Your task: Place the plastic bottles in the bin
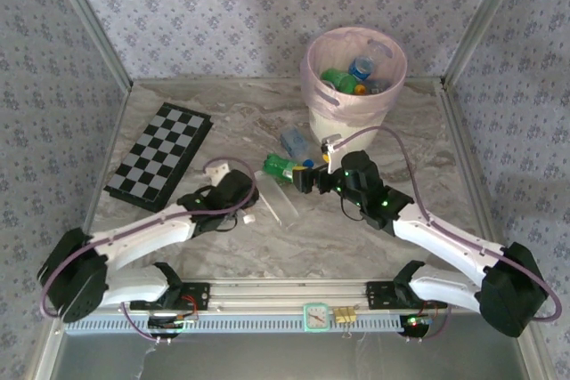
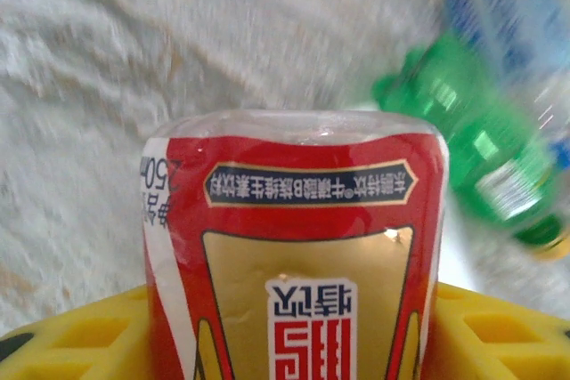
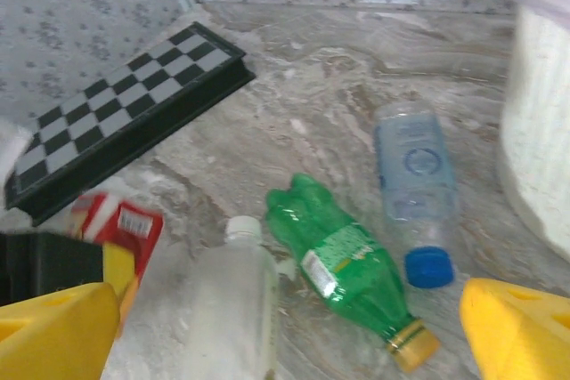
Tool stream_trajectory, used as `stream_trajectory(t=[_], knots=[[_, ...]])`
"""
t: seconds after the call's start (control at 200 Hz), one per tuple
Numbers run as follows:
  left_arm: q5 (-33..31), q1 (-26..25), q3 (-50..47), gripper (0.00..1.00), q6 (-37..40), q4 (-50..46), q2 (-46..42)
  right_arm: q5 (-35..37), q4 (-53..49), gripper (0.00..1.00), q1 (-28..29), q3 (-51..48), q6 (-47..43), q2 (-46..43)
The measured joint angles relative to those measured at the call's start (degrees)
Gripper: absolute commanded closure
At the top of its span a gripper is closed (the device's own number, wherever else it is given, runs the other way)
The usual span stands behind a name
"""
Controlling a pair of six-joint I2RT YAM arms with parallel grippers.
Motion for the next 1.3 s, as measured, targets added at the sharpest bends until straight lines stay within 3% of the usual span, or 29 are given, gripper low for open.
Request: stream_trajectory(t=[0.125,0.33,0.625,0.89,1.299], knots=[[-1.27,4.20,0.00,0.39,-0.44,2.19,-6.40,-3.43,5.11,0.00,2.34,0.02,0.42,3.15],[-1.77,8.70,-0.07,0.39,-2.12,4.70,-12.94,-9.84,10.29,0.10,7.10,2.51,2.14,12.24],[-1.07,9.38,-1.68,0.39,-5.44,7.80,-14.10,-18.08,17.35,0.18,12.55,8.81,6.67,24.09],[0.02,9.46,-2.10,0.38,-6.97,9.05,-14.10,-20.11,20.70,0.24,13.73,12.24,9.66,29.49],[2.40,9.46,-4.92,0.38,-10.23,9.94,-15.63,-20.81,21.81,0.60,12.37,13.44,11.58,32.44]])
